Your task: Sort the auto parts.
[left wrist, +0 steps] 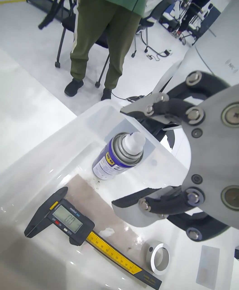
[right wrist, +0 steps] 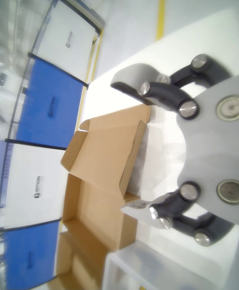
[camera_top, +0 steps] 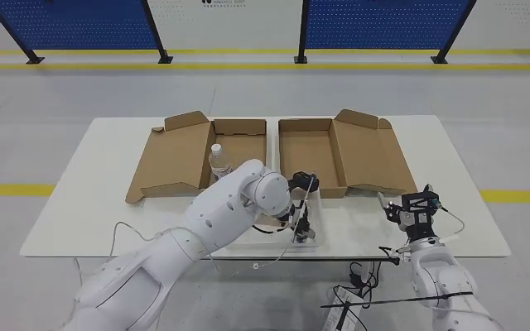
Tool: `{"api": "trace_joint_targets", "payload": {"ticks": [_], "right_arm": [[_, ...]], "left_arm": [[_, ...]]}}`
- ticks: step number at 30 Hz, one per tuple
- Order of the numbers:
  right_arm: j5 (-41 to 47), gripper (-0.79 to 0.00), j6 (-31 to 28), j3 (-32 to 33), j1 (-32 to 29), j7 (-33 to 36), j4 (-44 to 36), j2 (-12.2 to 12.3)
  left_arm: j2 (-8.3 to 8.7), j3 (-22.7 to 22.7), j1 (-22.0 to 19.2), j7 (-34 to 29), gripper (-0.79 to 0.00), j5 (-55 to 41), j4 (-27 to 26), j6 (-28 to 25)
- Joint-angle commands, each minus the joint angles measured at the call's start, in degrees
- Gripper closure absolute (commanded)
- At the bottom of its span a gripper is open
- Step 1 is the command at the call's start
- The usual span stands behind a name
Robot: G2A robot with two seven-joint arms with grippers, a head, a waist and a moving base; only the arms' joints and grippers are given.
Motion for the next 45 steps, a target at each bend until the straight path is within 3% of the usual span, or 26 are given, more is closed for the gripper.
{"api": "trace_joint_targets", "payload": {"ticks": [1, 5, 8, 18, 38, 41, 44, 45], "right_arm": [[0.0, -0.785, 0.0, 0.0, 0.0, 0.0, 0.0, 0.0], [0.0, -0.785, 0.0, 0.0, 0.0, 0.0, 0.0, 0.0], [0.0, -0.785, 0.0, 0.0, 0.0, 0.0, 0.0, 0.0], [0.0, -0.785, 0.0, 0.0, 0.0, 0.0, 0.0, 0.0], [0.0, -0.785, 0.0, 0.0, 0.0, 0.0, 0.0, 0.0], [0.0, -0.785, 0.0, 0.0, 0.0, 0.0, 0.0, 0.0], [0.0, -0.785, 0.0, 0.0, 0.0, 0.0, 0.0, 0.0], [0.0, -0.785, 0.0, 0.0, 0.0, 0.0, 0.0, 0.0]], "left_arm": [[-0.13, 0.11, -0.14, 0.1, -0.548, 0.15, 0.5, 0.11], [-0.33, 0.3, -0.29, -0.12, -0.511, 0.36, 0.96, 0.13], [-0.47, 0.46, -0.29, -0.3, -0.413, 0.51, 1.2, 0.2], [-1.0, 0.97, -0.46, -0.42, -0.354, 1.07, 2.22, 0.26], [-2.17, 1.66, -0.79, -0.56, -0.317, 0.79, 4.85, -1.24], [-2.26, 1.6, -0.83, -0.59, -0.228, 0.96, 4.96, -1.07], [-2.3, 1.57, -0.76, -0.66, -0.043, 1.25, 4.84, -0.9], [-2.3, 1.49, -0.71, -0.69, -0.065, 1.28, 4.8, -0.78]]}}
